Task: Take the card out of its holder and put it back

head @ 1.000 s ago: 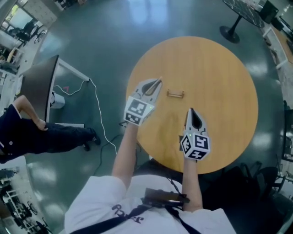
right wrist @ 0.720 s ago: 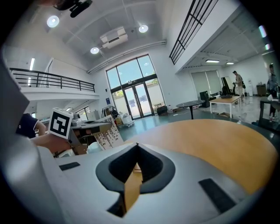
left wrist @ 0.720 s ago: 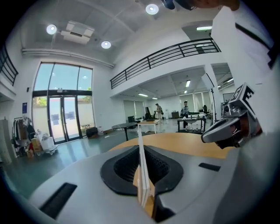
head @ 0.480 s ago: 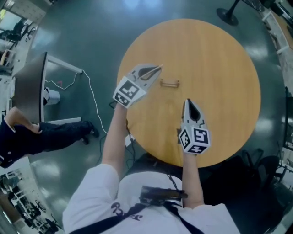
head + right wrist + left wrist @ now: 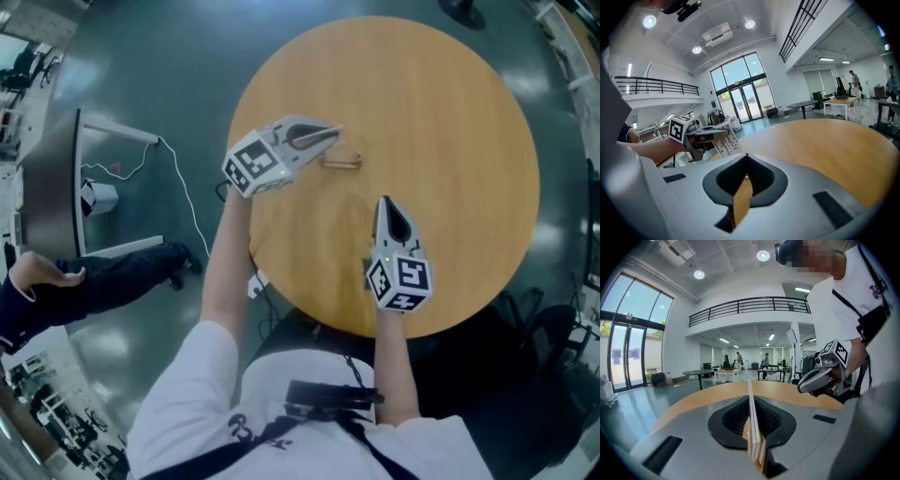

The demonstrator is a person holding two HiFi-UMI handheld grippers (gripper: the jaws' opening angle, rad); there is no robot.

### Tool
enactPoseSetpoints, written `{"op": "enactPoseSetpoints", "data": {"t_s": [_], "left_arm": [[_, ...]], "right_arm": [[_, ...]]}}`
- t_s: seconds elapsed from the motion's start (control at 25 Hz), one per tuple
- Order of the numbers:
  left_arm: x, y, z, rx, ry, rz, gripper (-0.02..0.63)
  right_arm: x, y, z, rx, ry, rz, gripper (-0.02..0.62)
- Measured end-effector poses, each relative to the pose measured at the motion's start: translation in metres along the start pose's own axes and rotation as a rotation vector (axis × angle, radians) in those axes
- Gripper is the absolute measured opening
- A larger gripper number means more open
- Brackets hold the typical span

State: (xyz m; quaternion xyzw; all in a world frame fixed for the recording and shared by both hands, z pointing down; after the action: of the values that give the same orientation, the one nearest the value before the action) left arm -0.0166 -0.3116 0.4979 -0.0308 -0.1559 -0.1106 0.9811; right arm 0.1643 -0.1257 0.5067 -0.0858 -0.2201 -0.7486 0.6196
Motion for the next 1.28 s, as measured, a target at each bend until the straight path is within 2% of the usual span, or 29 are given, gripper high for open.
{"op": "enactPoseSetpoints", "data": {"t_s": [0.2,0.4,0.56,0.84,1.28], "left_arm": [[0.015,-0.002,0.007,-0.007,-0.006,0.120,0.026],[0.019,0.002,0.009,0.002,-0.038,0.190,0.026],[0.026,0.004,0.004,0.011,-0.031,0.246,0.026],[0.035,-0.001,0.006,0.011,-0.048,0.299,0.026],[0.046,-0.001,0.004,0.004,-0.040,0.367,0.026]], "right_arm": [[0.007,0.004,0.002,0.011,-0.013,-0.008,0.020],[0.004,0.005,0.005,0.016,-0.028,0.000,0.020],[0.004,0.012,0.010,0.026,-0.038,0.006,0.020],[0.007,0.012,0.014,0.032,-0.039,-0.011,0.020],[0.009,0.018,0.018,0.041,-0.060,0.020,0.020]]}}
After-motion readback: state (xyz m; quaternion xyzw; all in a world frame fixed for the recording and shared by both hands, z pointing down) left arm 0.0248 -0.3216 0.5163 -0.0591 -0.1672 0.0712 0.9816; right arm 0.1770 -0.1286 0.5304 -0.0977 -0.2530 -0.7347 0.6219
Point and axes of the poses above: the fingertips, and each gripper's own axes: x forward along the fingers, y to its right, z out of its underside, the point moved 9 cm from there along -x, backward along the fingers, and after that the axes turned 5 degrees about -x, right-handed, at the moved point
